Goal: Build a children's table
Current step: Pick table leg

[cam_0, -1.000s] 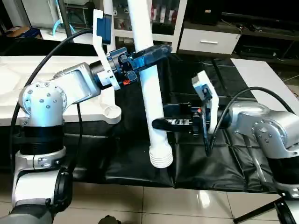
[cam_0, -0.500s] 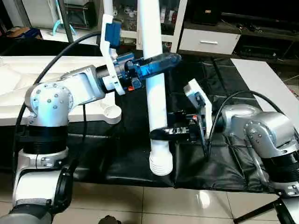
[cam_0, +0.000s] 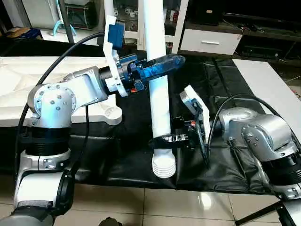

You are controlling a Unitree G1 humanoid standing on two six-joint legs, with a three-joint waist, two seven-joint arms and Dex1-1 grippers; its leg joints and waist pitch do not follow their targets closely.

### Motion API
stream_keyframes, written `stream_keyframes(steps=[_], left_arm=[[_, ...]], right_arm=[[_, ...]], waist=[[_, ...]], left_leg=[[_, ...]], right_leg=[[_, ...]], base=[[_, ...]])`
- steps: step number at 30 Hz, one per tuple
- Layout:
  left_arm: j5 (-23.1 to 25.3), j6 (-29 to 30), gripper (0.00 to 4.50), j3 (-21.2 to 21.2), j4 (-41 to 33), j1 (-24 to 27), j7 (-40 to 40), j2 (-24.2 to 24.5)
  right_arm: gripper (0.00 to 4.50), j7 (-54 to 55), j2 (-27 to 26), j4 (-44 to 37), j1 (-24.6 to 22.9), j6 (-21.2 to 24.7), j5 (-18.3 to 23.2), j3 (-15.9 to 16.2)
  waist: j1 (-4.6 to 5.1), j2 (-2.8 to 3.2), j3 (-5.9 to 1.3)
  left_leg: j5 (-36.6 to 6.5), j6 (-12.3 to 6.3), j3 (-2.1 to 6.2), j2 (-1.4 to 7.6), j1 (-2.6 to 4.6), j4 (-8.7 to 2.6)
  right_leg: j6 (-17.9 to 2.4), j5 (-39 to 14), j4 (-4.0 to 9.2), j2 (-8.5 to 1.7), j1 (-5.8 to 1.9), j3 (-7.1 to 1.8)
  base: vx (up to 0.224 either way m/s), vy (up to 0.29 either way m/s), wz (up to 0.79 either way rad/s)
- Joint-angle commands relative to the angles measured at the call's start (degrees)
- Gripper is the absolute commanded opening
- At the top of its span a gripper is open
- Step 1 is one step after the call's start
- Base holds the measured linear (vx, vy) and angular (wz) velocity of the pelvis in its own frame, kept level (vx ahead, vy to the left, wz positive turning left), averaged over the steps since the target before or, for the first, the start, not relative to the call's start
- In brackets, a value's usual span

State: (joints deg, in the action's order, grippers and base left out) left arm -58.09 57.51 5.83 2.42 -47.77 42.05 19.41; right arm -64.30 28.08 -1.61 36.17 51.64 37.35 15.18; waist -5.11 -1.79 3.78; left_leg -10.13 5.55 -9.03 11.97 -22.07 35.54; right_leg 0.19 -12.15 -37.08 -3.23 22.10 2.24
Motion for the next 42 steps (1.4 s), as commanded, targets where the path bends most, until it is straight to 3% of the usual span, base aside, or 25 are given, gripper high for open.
stream_keyframes(steps=[1,2,13,27,28,30,31,32,34,36,38,40,42], left_arm=[[0.65,-0.49,1.67,-0.51,-1.32,-1.38,0.53,-0.1],[0.66,-0.47,1.67,-0.45,-1.28,-1.38,0.55,-0.13],[1.07,-0.53,1.67,-0.37,-1.76,-1.11,0.35,-0.07],[3.35,-2.73,1.67,1.18,-1.32,-1.5,-2.99,-0.16],[3.22,-2.64,2.02,1.34,-1.17,-1.55,-3.19,-0.24],[2.6,-2.11,2.37,3.31,1.51,-2.53,-5.42,-0.56],[2.95,-2.41,2.39,3.4,1.82,-2.66,-5.44,-0.37],[3.4,-2.71,2.46,3.75,2.29,-2.94,-5.78,-0.01],[3.38,-2.85,2.46,4.14,2.59,-2.95,-5.65,0.28],[3.24,-2.92,2.77,4.84,2.43,-2.18,-5.71,0.74],[4.0,-3.23,2.82,5.62,1.26,0.58,-5.91,1.96],[4.89,-3.92,3.06,5.4,0.06,2.24,-5.63,2.71],[7.75,-6.17,3.18,6.47,0.12,4.09,-9.72,2.77]], right_arm=[[3.03,-0.34,0.28,-0.02,0.13,-0.78,-0.9,0.02],[2.79,-0.37,0.24,0.1,0.2,-0.8,-0.88,0.03],[1.88,-0.57,-0.07,0.6,0.38,-0.76,-0.75,-0.41],[1.82,-0.68,-0.47,1.26,0.47,-1.35,-0.81,-0.83],[1.82,-0.64,-0.51,1.29,0.49,-1.38,-0.8,-0.88],[1.82,1.17,-1.34,2.45,0.75,-2.51,-1.03,-2.65],[1.82,1.69,-1.52,2.77,0.82,-2.82,-1.13,-3.11],[1.81,2.55,-1.84,3.3,1.09,-3.02,-1.19,-3.83],[1.81,3.19,-2.04,3.78,1.15,-3.32,-1.23,-4.49],[1.81,4.59,-2.41,4.67,0.63,-4.04,-1.23,-5.91],[1.81,8.02,-3.28,5.94,-0.96,-5.72,-1.96,-7.98],[1.81,9.84,-3.95,6.37,-1.53,-6.85,-2.46,-9.0],[1.81,18.09,-5.92,9.37,-0.99,-10.6,-5.56,-12.19]], waist=[[0.02,0.77,-4.42],[0.01,0.76,-4.4],[-0.02,0.66,-4.46],[-0.03,0.48,-4.41],[-0.04,0.47,-4.42],[0.0,0.15,-4.4],[-0.01,0.29,-4.35],[0.01,-0.02,-4.41],[-0.02,0.13,-4.38],[0.0,0.29,-4.42],[-0.05,0.41,-4.54],[0.08,0.86,-4.48],[0.2,0.9,-4.6]], left_leg=[[-8.29,2.23,-0.38,0.72,1.25,-4.22],[-8.34,2.23,-0.38,0.7,1.24,-4.23],[-7.79,2.02,-0.37,0.72,1.21,-4.21],[-7.55,1.88,-0.42,0.72,1.09,-4.2],[-7.57,1.88,-0.4,0.72,1.14,-4.19],[-7.48,1.77,-0.49,0.68,1.03,-4.15],[-7.77,1.85,-0.45,0.58,1.08,-4.16],[-7.62,1.87,-0.45,0.59,1.1,-4.18],[-7.49,2.05,-0.41,0.65,1.17,-4.22],[-6.93,2.13,-0.46,0.66,1.16,-4.18],[-6.27,2.3,-0.48,0.67,1.16,-4.18],[-6.31,2.45,-0.41,0.68,1.07,-4.28],[-6.68,3.09,-0.44,0.7,1.2,-4.23]], right_leg=[[-13.4,-3.28,4.02,-3.46,-2.72,-2.06],[-13.39,-3.34,4.02,-3.46,-2.72,-2.06],[-13.47,-2.68,3.93,-3.47,-2.76,-2.05],[-13.1,-3.4,3.98,-3.53,-2.78,-2.08],[-13.1,-3.46,4.0,-3.52,-2.74,-2.06],[-13.19,-3.58,4.05,-3.51,-2.79,-2.07],[-12.97,-4.6,4.15,-3.51,-2.63,-2.03],[-12.75,-4.78,4.19,-3.46,-2.74,-2.0],[-12.4,-5.06,4.19,-3.53,-2.68,-2.03],[-12.54,-4.03,4.01,-3.51,-2.59,-2.04],[-12.67,-2.51,3.83,-3.52,-2.61,-2.01],[-12.66,-1.93,3.77,-3.43,-2.57,-1.97],[-12.67,-1.75,3.87,-3.47,-2.5,-1.96]], base=[[0.0,0.0,0.0],[0.0,0.0,0.0],[0.0,0.0,0.0],[0.0,0.0,0.0],[0.0,0.0,0.0],[0.0,0.0,0.0],[0.0,0.0,0.0],[0.0,0.0,0.0],[0.0,0.0,0.0],[0.0,0.0,0.0],[0.0,0.0,0.0],[0.0,0.0,0.0],[0.0,0.0,0.0]])
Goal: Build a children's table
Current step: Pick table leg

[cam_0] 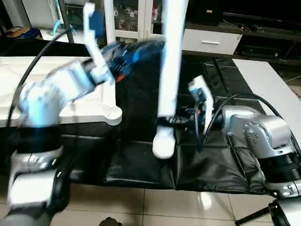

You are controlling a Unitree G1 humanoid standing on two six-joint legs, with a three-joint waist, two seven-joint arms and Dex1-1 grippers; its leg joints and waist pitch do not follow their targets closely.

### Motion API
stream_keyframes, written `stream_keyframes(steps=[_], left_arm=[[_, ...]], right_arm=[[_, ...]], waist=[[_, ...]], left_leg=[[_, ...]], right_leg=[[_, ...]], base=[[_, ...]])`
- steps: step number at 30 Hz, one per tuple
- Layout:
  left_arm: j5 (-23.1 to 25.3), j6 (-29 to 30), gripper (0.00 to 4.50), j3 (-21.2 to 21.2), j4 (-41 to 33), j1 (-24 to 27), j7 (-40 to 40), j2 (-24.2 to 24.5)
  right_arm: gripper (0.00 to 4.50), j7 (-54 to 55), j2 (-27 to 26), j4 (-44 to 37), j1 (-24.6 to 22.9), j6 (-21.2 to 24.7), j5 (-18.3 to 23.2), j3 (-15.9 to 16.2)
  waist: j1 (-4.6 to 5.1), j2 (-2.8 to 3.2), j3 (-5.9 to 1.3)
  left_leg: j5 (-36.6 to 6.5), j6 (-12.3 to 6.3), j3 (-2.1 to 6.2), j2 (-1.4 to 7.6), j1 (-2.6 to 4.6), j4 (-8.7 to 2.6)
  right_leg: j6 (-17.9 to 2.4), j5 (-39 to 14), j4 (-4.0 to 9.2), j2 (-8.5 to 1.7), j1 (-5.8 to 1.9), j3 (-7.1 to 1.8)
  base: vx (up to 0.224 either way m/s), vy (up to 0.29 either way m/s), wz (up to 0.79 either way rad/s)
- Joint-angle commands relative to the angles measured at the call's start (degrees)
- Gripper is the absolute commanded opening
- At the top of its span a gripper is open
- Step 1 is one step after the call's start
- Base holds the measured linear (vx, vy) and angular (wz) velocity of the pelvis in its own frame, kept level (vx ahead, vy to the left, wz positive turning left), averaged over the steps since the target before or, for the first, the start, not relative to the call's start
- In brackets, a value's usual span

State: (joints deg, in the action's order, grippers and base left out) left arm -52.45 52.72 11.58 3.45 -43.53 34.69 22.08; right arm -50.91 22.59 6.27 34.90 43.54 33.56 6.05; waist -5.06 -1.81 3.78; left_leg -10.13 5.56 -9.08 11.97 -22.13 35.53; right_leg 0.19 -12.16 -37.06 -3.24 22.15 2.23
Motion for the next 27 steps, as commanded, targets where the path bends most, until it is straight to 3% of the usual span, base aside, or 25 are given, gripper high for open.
stream_keyframes(steps=[1,2,3,4,5,7,9,12,13,15,17,18,19,20,21,22,23,24,25,27], left_arm=[[6.0,-3.19,3.22,0.49,-0.24,1.33,-6.53,0.44],[16.31,-4.71,3.22,-3.73,1.52,4.81,-15.18,3.06],[16.31,-4.71,3.22,-3.73,1.52,4.81,-15.18,3.06],[21.72,-6.78,3.22,-5.64,1.31,7.97,-19.4,3.91],[23.47,-8.81,3.22,-4.48,0.02,11.28,-21.98,2.9],[25.12,-12.09,3.22,-1.95,-2.18,13.87,-25.61,0.54],[32.97,-20.35,3.22,-1.39,-6.4,20.85,-31.81,-0.55],[35.83,-22.0,3.22,-1.43,-8.45,24.21,-34.41,-0.87],[36.42,-23.36,3.22,-0.96,-8.69,25.11,-35.31,-1.82],[32.73,-23.92,3.22,0.93,-8.94,26.07,-33.48,-4.81],[35.88,-27.3,3.22,-1.74,-9.4,27.99,-36.55,-5.67],[35.88,-27.3,3.22,-1.74,-9.4,27.99,-36.55,-5.67],[36.39,-27.89,3.22,-2.5,-9.65,28.88,-37.22,-6.11],[37.17,-27.89,3.22,-3.45,-10.24,30.01,-38.05,-6.49],[40.21,-28.21,3.22,-5.17,-10.75,31.56,-39.14,-7.23],[40.21,-28.21,3.22,-5.17,-10.75,31.56,-39.14,-7.23],[42.63,-29.45,3.22,-6.39,-9.82,31.75,-39.88,-6.97],[43.93,-29.88,3.22,-7.14,-8.89,31.89,-40.36,-7.05],[44.72,-29.55,3.22,-7.84,-8.36,32.05,-40.77,-7.16],[44.29,-30.34,3.22,-8.14,-8.1,32.27,-39.4,-7.2]], right_arm=[[1.81,11.49,-2.09,3.24,0.45,-4.39,-3.73,-5.8],[1.81,19.81,-4.4,2.98,-1.27,-4.19,-5.16,-9.32],[1.81,19.81,-4.4,2.98,-1.27,-4.19,-5.16,-9.32],[1.81,23.04,-5.37,0.29,-3.78,-5.0,-6.62,-10.19],[1.81,25.7,-6.45,-3.21,-6.62,-6.52,-8.48,-10.42],[1.81,27.11,-8.02,-6.39,-8.93,-7.47,-8.75,-11.03],[1.81,31.97,-10.38,-12.5,-14.2,-14.45,-14.95,-8.97],[1.81,36.51,-11.46,-13.31,-15.19,-20.62,-20.54,-6.8],[1.81,38.7,-12.5,-13.28,-15.37,-21.11,-21.45,-6.7],[1.81,40.87,-13.94,-12.34,-15.22,-22.22,-21.92,-6.36],[1.81,41.42,-15.83,-10.88,-16.01,-25.91,-21.07,-7.36],[1.81,41.42,-15.83,-10.88,-16.01,-25.91,-21.07,-7.36],[1.81,41.07,-16.51,-10.9,-16.7,-25.99,-19.73,-8.56],[1.81,40.62,-16.72,-11.21,-17.74,-26.19,-18.9,-9.43],[1.81,40.23,-17.36,-12.56,-19.84,-26.5,-18.59,-10.6],[1.81,40.23,-17.36,-12.56,-19.84,-26.5,-18.59,-10.6],[1.81,40.25,-17.26,-13.41,-20.94,-27.06,-18.95,-10.71],[1.81,40.08,-17.16,-14.05,-22.06,-27.81,-18.98,-10.8],[1.81,39.76,-16.85,-14.92,-23.34,-28.36,-18.77,-11.03],[1.81,40.17,-16.8,-16.12,-25.05,-28.98,-18.54,-11.83]], waist=[[0.23,0.92,-4.45],[0.38,0.33,-4.41],[0.27,0.5,-4.39],[0.37,0.36,-4.31],[0.22,0.44,-4.41],[0.24,0.77,-4.75],[0.04,0.65,-4.92],[0.19,0.89,-4.89],[0.19,1.22,-4.5],[0.52,1.53,-3.73],[0.51,1.5,-3.6],[0.56,1.55,-3.69],[0.48,2.52,-3.74],[0.56,3.93,-3.8],[0.91,3.13,-3.72],[0.63,5.33,-3.71],[0.76,4.41,-3.85],[0.83,4.75,-3.99],[0.96,3.76,-4.01],[0.82,4.16,-4.06]], left_leg=[[-7.09,3.42,-0.45,0.69,1.3,-4.33],[-7.29,3.69,-0.47,0.67,1.33,-4.42],[-7.47,3.79,-0.32,0.75,1.39,-4.53],[-7.76,3.77,-0.41,0.62,1.38,-4.56],[-6.21,3.82,-0.31,0.83,1.29,-4.63],[-5.36,3.74,-0.24,0.68,1.42,-4.62],[-1.93,2.38,-0.01,0.94,0.64,-4.45],[-3.52,2.38,-0.12,0.62,0.99,-4.4],[-6.12,2.92,-0.15,0.68,1.04,-4.64],[-14.34,4.16,-0.18,0.67,1.65,-5.13],[-19.09,4.3,0.01,0.71,2.0,-5.28],[-19.15,4.21,0.29,0.77,1.7,-5.49],[-19.12,4.45,0.43,0.66,1.68,-5.45],[-19.61,4.87,0.6,0.67,1.84,-5.38],[-19.4,4.44,0.46,0.72,1.63,-5.44],[-20.49,4.88,0.83,0.66,1.82,-5.48],[-19.25,4.15,0.66,0.49,1.61,-5.38],[-19.21,3.94,0.68,0.36,1.43,-5.33],[-18.63,2.96,0.41,0.28,1.4,-5.16],[-14.82,1.8,0.23,0.05,0.77,-5.05]], right_leg=[[-12.51,-2.8,4.02,-3.49,-2.39,-2.0],[-11.57,-4.14,4.05,-3.39,-2.49,-2.04],[-10.67,-5.18,4.13,-3.42,-2.56,-2.03],[-9.8,-6.17,4.2,-3.28,-2.53,-2.04],[-7.44,-5.15,4.27,-3.42,-2.58,-2.15],[-7.64,-3.19,4.0,-3.23,-2.61,-2.02],[-8.68,5.6,3.61,-3.35,-2.83,-1.84],[-8.58,4.48,3.63,-3.08,-2.49,-1.89],[-8.54,0.6,3.97,-3.17,-2.19,-1.97],[-7.61,-10.2,4.97,-3.18,-1.38,-2.13],[-6.0,-16.26,5.64,-3.34,-1.01,-2.29],[-5.28,-15.99,5.6,-3.31,-1.15,-2.3],[-5.2,-15.26,5.38,-3.24,-1.13,-2.3],[-5.26,-13.49,5.22,-3.16,-0.87,-2.32],[-5.43,-10.85,5.58,-2.9,-1.06,-2.31],[-5.72,-10.54,5.19,-2.9,-0.96,-2.22],[-6.06,-8.78,5.27,-2.8,-1.28,-2.19],[-6.27,-8.62,5.35,-2.79,-1.56,-2.16],[-6.14,-9.55,5.66,-2.8,-1.62,-2.24],[-5.87,-11.36,5.78,-3.09,-1.9,-2.36]], base=[[0.0,0.0,0.0],[0.0,0.0,0.0],[0.0,0.0,0.0],[0.0,0.0,0.0],[0.0,0.0,0.0],[0.0,0.0,0.0],[0.0,0.0,0.0],[0.0,0.0,0.0],[0.0,0.0,0.0],[0.0,0.0,0.0],[0.0,0.0,0.0],[0.0,0.0,0.0],[0.0,0.0,0.0],[0.0,0.0,0.0],[0.0,0.0,0.0],[0.0,0.0,0.0],[0.0,0.0,0.0],[0.0,0.0,0.0],[0.0,0.0,0.0],[0.0,0.0,0.0]])
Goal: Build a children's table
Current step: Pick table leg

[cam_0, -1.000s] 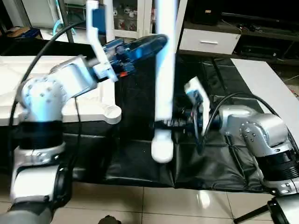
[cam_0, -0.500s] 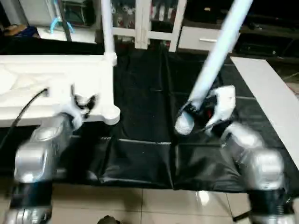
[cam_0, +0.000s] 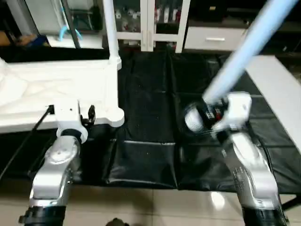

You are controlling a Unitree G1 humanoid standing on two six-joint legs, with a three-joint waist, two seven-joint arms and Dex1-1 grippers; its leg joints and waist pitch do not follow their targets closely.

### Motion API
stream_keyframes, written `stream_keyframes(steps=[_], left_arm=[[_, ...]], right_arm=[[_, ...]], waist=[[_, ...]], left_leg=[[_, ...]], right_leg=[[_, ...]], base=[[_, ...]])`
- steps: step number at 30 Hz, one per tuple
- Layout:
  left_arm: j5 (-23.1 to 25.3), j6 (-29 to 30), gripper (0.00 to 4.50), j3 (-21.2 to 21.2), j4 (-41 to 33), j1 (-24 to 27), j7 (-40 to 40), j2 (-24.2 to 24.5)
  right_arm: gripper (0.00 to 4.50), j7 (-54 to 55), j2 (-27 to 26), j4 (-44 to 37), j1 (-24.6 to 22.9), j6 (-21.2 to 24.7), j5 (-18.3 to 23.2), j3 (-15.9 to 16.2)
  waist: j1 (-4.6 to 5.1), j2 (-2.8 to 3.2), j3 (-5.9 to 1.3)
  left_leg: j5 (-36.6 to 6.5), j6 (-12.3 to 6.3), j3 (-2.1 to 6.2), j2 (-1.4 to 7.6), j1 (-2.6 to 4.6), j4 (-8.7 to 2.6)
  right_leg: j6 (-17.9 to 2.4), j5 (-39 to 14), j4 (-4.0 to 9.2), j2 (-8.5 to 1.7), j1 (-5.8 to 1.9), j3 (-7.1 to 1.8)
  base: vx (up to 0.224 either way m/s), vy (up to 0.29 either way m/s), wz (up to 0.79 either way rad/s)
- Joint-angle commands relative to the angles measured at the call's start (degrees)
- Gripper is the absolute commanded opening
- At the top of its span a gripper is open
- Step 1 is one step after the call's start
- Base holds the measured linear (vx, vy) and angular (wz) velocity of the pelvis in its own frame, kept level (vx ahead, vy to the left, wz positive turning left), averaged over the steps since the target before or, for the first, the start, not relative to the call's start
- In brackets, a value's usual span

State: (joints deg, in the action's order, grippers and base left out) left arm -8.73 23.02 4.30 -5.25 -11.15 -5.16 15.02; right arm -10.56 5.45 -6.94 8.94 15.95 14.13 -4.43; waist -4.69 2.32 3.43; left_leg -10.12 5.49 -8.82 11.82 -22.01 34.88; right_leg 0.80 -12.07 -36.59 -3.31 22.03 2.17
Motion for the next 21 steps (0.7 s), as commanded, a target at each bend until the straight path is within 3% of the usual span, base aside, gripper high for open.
stream_keyframes(steps=[1,2,7,8,13,14,19,20,21], left_arm=[[0.56,-0.7,3.22,-0.86,0.59,-0.08,0.54,-0.15],[-1.01,-2.4,3.22,-0.84,0.15,0.82,4.4,-0.49],[-0.06,-5.21,3.22,-1.6,1.68,1.68,4.62,-0.72],[0.3,-5.96,3.22,-1.52,2.45,1.94,4.16,-1.02],[0.83,-7.93,3.22,-1.26,4.38,2.54,3.99,-1.93],[0.56,-8.83,3.22,-0.71,5.48,2.46,3.81,-2.47],[0.99,-9.47,3.22,-0.49,6.43,2.67,4.39,-3.09],[0.94,-9.79,3.22,-0.39,6.59,2.81,4.38,-3.35],[0.94,-9.79,3.22,-0.39,6.59,2.81,4.38,-3.35]], right_arm=[[1.81,-0.14,0.32,-2.93,0.88,-1.42,0.92,-1.38],[1.81,0.82,0.14,-3.09,-0.38,-2.7,1.1,-2.26],[1.81,0.61,0.62,-1.22,-1.68,-5.43,0.58,-3.42],[1.81,1.22,0.07,-0.56,-1.38,-5.79,1.25,-4.75],[1.81,1.25,-0.6,-0.32,-0.9,-6.99,1.98,-5.82],[1.81,0.43,-0.59,0.15,-1.07,-7.35,2.25,-5.34],[1.81,-0.17,-0.64,1.12,-1.19,-8.07,1.86,-4.93],[1.81,-0.17,-0.68,1.52,-1.17,-8.41,1.84,-4.93],[1.81,-0.17,-0.68,1.52,-1.17,-8.41,1.84,-4.93]], waist=[[0.51,0.2,-3.8],[0.77,0.71,-3.91],[1.94,0.67,-3.86],[2.3,0.44,-3.9],[2.61,0.72,-3.97],[2.56,0.37,-4.04],[2.61,0.38,-4.08],[2.67,-0.13,-4.07],[2.61,0.0,-4.09]], left_leg=[[-14.48,1.84,0.01,0.22,0.68,-4.39],[-13.39,1.83,0.17,0.16,0.48,-4.4],[-14.72,1.23,0.1,0.15,0.44,-4.45],[-14.93,0.83,0.03,0.19,0.52,-4.45],[-14.56,0.46,0.06,0.35,0.64,-4.51],[-13.61,0.02,-0.05,0.36,0.61,-4.45],[-12.01,-0.55,-0.12,0.38,0.49,-4.36],[-12.01,-0.69,-0.21,0.43,0.49,-4.34],[-11.89,-0.73,-0.2,0.41,0.51,-4.32]], right_leg=[[-6.43,-12.06,5.31,-3.04,-1.74,-2.25],[-6.43,-12.16,5.36,-3.09,-1.71,-2.16],[-6.76,-12.45,5.52,-2.8,-1.62,-2.03],[-6.94,-12.44,5.66,-2.7,-1.54,-2.03],[-7.44,-11.69,5.6,-2.77,-1.52,-2.0],[-7.69,-10.85,5.52,-2.88,-1.59,-2.03],[-7.96,-9.28,5.42,-2.89,-1.68,-2.01],[-8.04,-9.2,5.53,-2.87,-1.68,-2.02],[-8.13,-9.18,5.41,-2.93,-1.71,-2.03]], base=[[0.0,0.0,0.0],[0.0,0.0,0.0],[0.0,0.0,0.0],[0.0,0.0,0.0],[0.0,0.0,0.0],[0.0,0.0,0.0],[0.0,0.0,0.0],[0.0,0.0,0.0],[0.0,0.0,0.0]])
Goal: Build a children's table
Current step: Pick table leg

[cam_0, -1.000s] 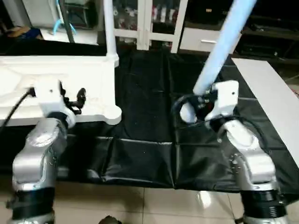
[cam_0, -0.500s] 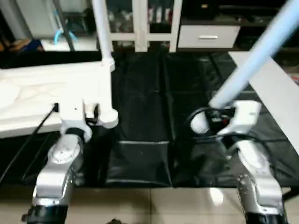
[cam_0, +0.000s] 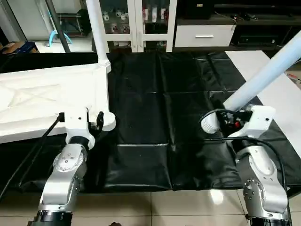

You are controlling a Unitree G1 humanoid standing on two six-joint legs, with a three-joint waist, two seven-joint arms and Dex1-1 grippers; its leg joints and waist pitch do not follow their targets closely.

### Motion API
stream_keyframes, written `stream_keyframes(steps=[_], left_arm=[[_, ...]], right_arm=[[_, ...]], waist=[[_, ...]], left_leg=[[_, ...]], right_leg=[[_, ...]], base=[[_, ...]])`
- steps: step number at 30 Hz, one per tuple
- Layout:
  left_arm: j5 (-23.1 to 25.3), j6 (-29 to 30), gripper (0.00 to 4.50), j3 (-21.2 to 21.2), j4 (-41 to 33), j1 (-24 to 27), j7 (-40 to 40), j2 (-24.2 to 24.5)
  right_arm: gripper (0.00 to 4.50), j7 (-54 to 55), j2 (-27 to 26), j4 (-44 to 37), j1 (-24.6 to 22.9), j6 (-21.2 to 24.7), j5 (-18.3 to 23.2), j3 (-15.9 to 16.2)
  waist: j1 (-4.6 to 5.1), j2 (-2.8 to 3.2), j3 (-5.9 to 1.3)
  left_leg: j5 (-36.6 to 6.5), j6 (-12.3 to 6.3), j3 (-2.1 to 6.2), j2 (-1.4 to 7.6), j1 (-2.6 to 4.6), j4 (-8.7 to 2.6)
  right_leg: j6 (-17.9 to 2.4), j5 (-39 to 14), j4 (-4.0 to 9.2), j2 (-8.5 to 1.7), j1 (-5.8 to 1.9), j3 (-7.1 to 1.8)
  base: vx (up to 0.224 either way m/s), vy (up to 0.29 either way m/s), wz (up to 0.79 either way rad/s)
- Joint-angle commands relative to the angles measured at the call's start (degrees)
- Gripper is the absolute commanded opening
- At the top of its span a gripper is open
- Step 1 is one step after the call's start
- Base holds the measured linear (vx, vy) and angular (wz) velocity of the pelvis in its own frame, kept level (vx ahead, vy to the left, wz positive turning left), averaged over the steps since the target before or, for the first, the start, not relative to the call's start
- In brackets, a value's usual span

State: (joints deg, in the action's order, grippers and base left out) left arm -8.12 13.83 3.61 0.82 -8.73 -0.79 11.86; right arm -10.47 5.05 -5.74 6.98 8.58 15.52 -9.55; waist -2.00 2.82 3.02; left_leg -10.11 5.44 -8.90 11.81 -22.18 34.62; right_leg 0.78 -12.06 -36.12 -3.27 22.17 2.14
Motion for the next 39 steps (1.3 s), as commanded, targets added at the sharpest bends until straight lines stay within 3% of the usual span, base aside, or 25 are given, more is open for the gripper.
stream_keyframes(steps=[1,7,8,10,11,14,15,16,18,19,21,22,24,25,26,28,30,31,32,33,34,35,36,38,39], left_arm=[[0.45,-0.67,3.22,0.43,0.51,0.57,-0.32,-0.34],[1.01,-1.61,3.22,0.92,0.96,0.76,-1.09,-0.21],[1.0,-1.81,3.22,1.18,1.06,0.53,-0.86,0.07],[2.17,-3.54,3.22,-0.13,1.24,-0.66,1.54,1.76],[2.17,-3.54,3.22,-0.13,1.24,-0.66,1.54,1.76],[3.31,-5.47,3.22,-1.0,0.94,-3.19,2.61,2.58],[2.91,-6.37,3.22,-0.81,1.16,-4.22,2.96,2.18],[2.57,-6.85,3.22,-0.67,1.39,-5.09,3.25,1.91],[0.06,-6.51,3.22,0.93,2.53,-6.54,2.64,-0.31],[-0.23,-6.29,3.22,1.23,2.84,-6.83,2.22,-0.79],[1.01,-7.12,3.22,0.05,2.19,-7.74,2.7,-0.24],[2.14,-6.85,3.22,-0.7,0.5,-8.25,2.1,0.01],[2.38,-5.92,3.22,-0.96,-1.08,-7.8,2.5,0.73],[2.58,-4.47,3.22,-0.64,-3.2,-7.11,2.02,1.26],[2.65,-3.75,3.22,-0.48,-4.24,-6.77,1.78,1.49],[1.18,-0.88,3.22,0.53,-6.94,-6.58,2.12,2.05],[1.19,-0.14,3.22,1.11,-9.22,-6.63,3.92,4.35],[2.26,-0.22,3.22,1.03,-9.37,-6.63,4.61,5.46],[4.01,-0.74,3.22,0.71,-9.22,-6.42,4.93,6.38],[4.01,-0.74,3.22,0.71,-9.22,-6.42,4.93,6.38],[4.5,-0.68,3.22,0.78,-10.11,-5.69,5.19,6.08],[4.82,-0.61,3.22,0.56,-11.08,-5.02,5.42,6.12],[5.59,0.18,3.22,-0.32,-12.89,-3.85,5.66,6.62],[5.77,0.29,3.22,-0.69,-13.3,-3.37,5.7,6.62],[5.63,0.83,3.22,-1.11,-13.67,-3.1,5.94,6.73]], right_arm=[[1.81,-0.13,-0.34,0.48,0.75,-1.24,0.42,0.15],[1.81,0.13,-0.88,-0.07,0.67,-1.23,0.64,0.06],[1.81,0.29,-1.1,-0.45,0.81,-0.98,0.71,0.32],[1.81,0.94,-2.27,-1.15,2.13,-0.59,0.86,1.33],[1.81,0.94,-2.27,-1.15,2.13,-0.59,0.86,1.33],[1.81,2.8,-3.2,-1.61,4.29,0.9,-0.26,2.4],[1.81,2.86,-3.46,-2.12,4.71,1.33,-0.07,2.81],[1.81,2.85,-3.57,-2.42,5.2,1.69,0.19,3.0],[1.81,1.49,-4.72,-1.88,5.3,0.91,1.99,3.23],[1.81,1.2,-4.95,-1.55,5.31,0.76,2.26,3.28],[1.81,0.6,-3.71,-1.11,6.66,2.49,0.4,4.96],[1.81,0.2,-2.95,-1.57,8.43,4.51,0.23,5.62],[1.81,0.24,-3.08,-2.04,9.22,5.38,0.59,5.79],[1.81,0.01,-2.92,-2.91,9.61,6.68,0.99,6.17],[1.81,-0.12,-2.8,-3.38,9.73,7.3,1.17,6.34],[1.81,-1.12,-1.96,-4.63,10.0,9.1,1.53,7.09],[1.81,-2.4,-0.5,-5.83,9.96,10.52,0.66,8.47],[1.81,-3.18,0.08,-5.96,10.0,11.32,0.95,9.12],[1.81,-4.13,0.75,-5.71,10.01,11.7,1.18,9.75],[1.81,-4.13,0.75,-5.71,10.01,11.7,1.18,9.75],[1.81,-4.62,1.0,-5.16,9.94,11.4,1.15,9.82],[1.81,-4.78,0.97,-4.98,9.85,11.35,1.37,9.72],[1.81,-5.08,0.89,-5.16,9.7,12.23,2.11,9.31],[1.81,-5.26,0.89,-5.34,9.38,12.28,2.23,9.29],[1.81,-5.35,0.77,-5.72,9.02,12.43,2.34,9.29]], waist=[[-0.11,-0.55,-3.66],[-0.06,-0.49,-3.49],[0.04,-0.12,-3.48],[0.02,-0.1,-3.5],[-0.02,-0.79,-3.56],[0.02,-0.76,-3.54],[0.13,-1.65,-3.52],[-0.12,-1.19,-3.62],[-0.2,-1.74,-3.71],[-0.21,-1.62,-3.7],[-0.15,-1.96,-3.9],[0.11,-3.61,-3.9],[0.04,-3.13,-3.88],[0.13,-3.45,-3.84],[0.14,-3.32,-3.83],[0.2,-4.63,-3.76],[-0.04,-4.12,-3.73],[0.01,-4.19,-3.69],[-0.23,-5.22,-3.41],[-0.01,-4.66,-3.26],[0.25,-4.77,-2.97],[0.17,-4.21,-2.81],[0.41,-4.36,-2.6],[0.32,-3.81,-2.34],[0.37,-3.66,-2.58]], left_leg=[[-11.85,-0.76,-0.16,0.42,0.68,-4.06],[-13.06,-0.72,-0.16,0.46,0.75,-4.19],[-13.52,-0.54,-0.15,0.47,0.84,-4.19],[-13.75,-0.37,-0.08,0.45,0.82,-4.26],[-13.35,-0.62,-0.1,0.37,0.71,-4.27],[-12.56,-0.06,-0.09,0.55,0.92,-4.41],[-12.3,-0.21,-0.22,0.57,0.88,-4.37],[-11.71,-0.2,-0.13,0.56,0.93,-4.33],[-10.43,-0.5,-0.42,0.65,1.03,-4.17],[-10.16,-0.5,-0.35,0.62,0.85,-4.24],[-9.4,-0.46,-0.34,0.66,0.86,-4.2],[-8.8,-0.73,-0.6,0.71,0.78,-4.15],[-8.18,-0.68,-0.53,0.82,0.88,-4.14],[-8.16,-0.59,-0.57,0.89,0.92,-4.22],[-8.32,-0.23,-0.55,1.0,1.11,-4.22],[-8.62,-0.06,-0.67,1.12,1.16,-4.33],[-8.18,0.5,-0.64,1.06,1.46,-4.24],[-8.76,0.75,-0.69,1.04,1.49,-4.26],[-12.49,-0.68,0.44,0.47,0.12,-5.24],[-15.1,-1.51,0.7,0.48,0.24,-5.52],[-20.46,-2.9,1.36,0.4,0.44,-5.63],[-24.67,-3.13,1.61,0.42,0.72,-5.71],[-27.38,-3.35,1.68,0.23,0.83,-5.56],[-28.07,-3.41,1.65,0.15,0.86,-5.42],[-27.57,-3.35,1.86,0.49,1.41,-5.58]], right_leg=[[-8.11,-9.29,4.98,-2.95,-1.84,-2.01],[-7.5,-11.87,5.2,-2.99,-1.69,-2.03],[-7.35,-12.16,5.29,-2.93,-1.55,-2.04],[-7.25,-12.36,5.27,-2.95,-1.58,-2.03],[-7.01,-12.7,5.16,-2.98,-1.63,-2.08],[-7.13,-11.67,4.98,-2.96,-1.54,-2.05],[-7.09,-11.31,5.08,-2.9,-1.56,-2.08],[-7.21,-10.8,4.83,-3.05,-1.62,-2.12],[-7.65,-8.42,4.76,-3.12,-1.55,-2.22],[-7.77,-7.88,4.55,-3.12,-1.68,-2.18],[-7.7,-6.13,4.37,-3.0,-1.87,-2.09],[-7.63,-4.98,4.48,-2.85,-1.99,-2.09],[-7.51,-4.77,3.99,-3.17,-1.97,-2.13],[-7.48,-4.71,4.04,-3.08,-1.92,-2.08],[-7.35,-4.03,3.98,-3.02,-1.76,-2.08],[-7.19,-3.56,3.97,-2.95,-1.82,-2.09],[-7.16,-2.19,3.72,-2.81,-1.59,-2.08],[-7.13,-2.35,3.76,-2.76,-1.61,-2.1],[-6.6,-5.93,3.82,-3.5,-3.16,-0.85],[-5.98,-9.01,4.22,-3.76,-3.31,-0.45],[-5.35,-16.41,5.12,-4.41,-3.56,0.2],[-5.07,-24.47,6.26,-4.86,-4.21,0.93],[-4.76,-30.91,7.38,-5.01,-4.84,1.7],[-4.6,-35.07,8.59,-5.4,-5.89,2.79],[-5.41,-32.74,8.67,-5.04,-6.18,3.12]], base=[[0.0,0.0,0.0],[0.0,0.0,0.0],[0.0,0.0,0.0],[0.0,0.0,0.0],[0.0,0.0,0.0],[0.0,0.0,0.0],[0.0,0.0,0.0],[0.0,0.0,0.0],[0.0,0.0,0.0],[0.0,0.0,0.0],[0.0,0.0,0.0],[0.0,0.0,0.0],[0.0,0.0,0.0],[0.0,0.0,0.0],[0.0,0.0,0.0],[0.0,0.0,0.0],[0.0,0.0,0.0],[0.0,0.0,0.0],[0.0,0.0,0.0],[0.0,0.0,0.0],[0.002,-0.002,0.29],[0.002,-0.002,0.29],[0.019,0.001,0.32],[0.033,0.009,0.35],[0.048,0.018,0.35]])
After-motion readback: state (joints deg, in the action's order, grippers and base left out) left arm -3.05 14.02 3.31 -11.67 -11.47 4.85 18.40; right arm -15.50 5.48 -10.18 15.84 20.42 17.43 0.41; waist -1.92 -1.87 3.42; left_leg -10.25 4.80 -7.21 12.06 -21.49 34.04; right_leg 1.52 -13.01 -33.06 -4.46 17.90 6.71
